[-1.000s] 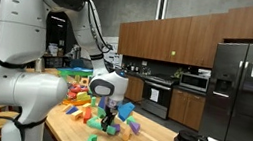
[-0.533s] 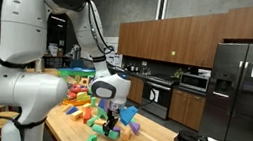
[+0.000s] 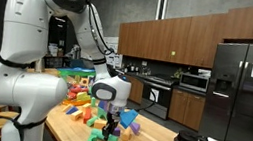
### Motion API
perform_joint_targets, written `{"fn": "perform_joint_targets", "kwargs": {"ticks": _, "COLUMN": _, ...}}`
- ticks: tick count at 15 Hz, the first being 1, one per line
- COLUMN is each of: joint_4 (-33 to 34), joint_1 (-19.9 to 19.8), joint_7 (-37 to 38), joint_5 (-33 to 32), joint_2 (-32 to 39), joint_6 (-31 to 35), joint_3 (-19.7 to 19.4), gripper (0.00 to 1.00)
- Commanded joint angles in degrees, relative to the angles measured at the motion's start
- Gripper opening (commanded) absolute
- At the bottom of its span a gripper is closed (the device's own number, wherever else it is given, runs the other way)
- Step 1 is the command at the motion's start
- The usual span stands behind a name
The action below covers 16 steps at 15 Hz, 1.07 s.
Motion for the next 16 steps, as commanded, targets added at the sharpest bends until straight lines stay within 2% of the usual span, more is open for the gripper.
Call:
{"fn": "perform_joint_targets", "kwargs": {"ticks": 1, "joint_4": 0.0, "joint_1": -2.2, "joint_7": 0.0, "joint_5": -1.0, "joint_2": 0.3, "joint_6": -0.2, "joint_3": 1.9, "gripper": 0.16}}
{"fn": "perform_joint_targets", "kwargs": {"ticks": 2, "joint_4": 0.0, "joint_1": -2.9, "joint_7": 0.0, "joint_5": -2.3, "joint_2": -0.6, "joint_6": -0.9, "joint_3": 2.4, "gripper": 0.16}}
{"fn": "perform_joint_targets", "kwargs": {"ticks": 3, "joint_4": 0.0, "joint_1": -1.0, "joint_7": 0.0, "joint_5": -0.6, "joint_2": 0.5, "joint_6": -0.2, "joint_3": 1.3, "gripper": 0.41}}
{"fn": "perform_joint_targets", "kwargs": {"ticks": 11, "joint_4": 0.1, "joint_1": -1.7, "joint_7": 0.0, "joint_5": -1.4, "joint_2": 0.5, "joint_6": -0.7, "joint_3": 2.0, "gripper": 0.41}}
{"fn": "perform_joint_targets", "kwargs": {"ticks": 12, "joint_4": 0.1, "joint_1": -1.7, "joint_7": 0.0, "joint_5": -1.4, "joint_2": 0.5, "joint_6": -0.7, "joint_3": 2.0, "gripper": 0.16}}
{"fn": "perform_joint_targets", "kwargs": {"ticks": 16, "joint_4": -1.1, "joint_1": -1.5, "joint_7": 0.9, "joint_5": -7.2, "joint_2": -4.9, "joint_6": 3.2, "joint_3": -0.9, "gripper": 0.16}}
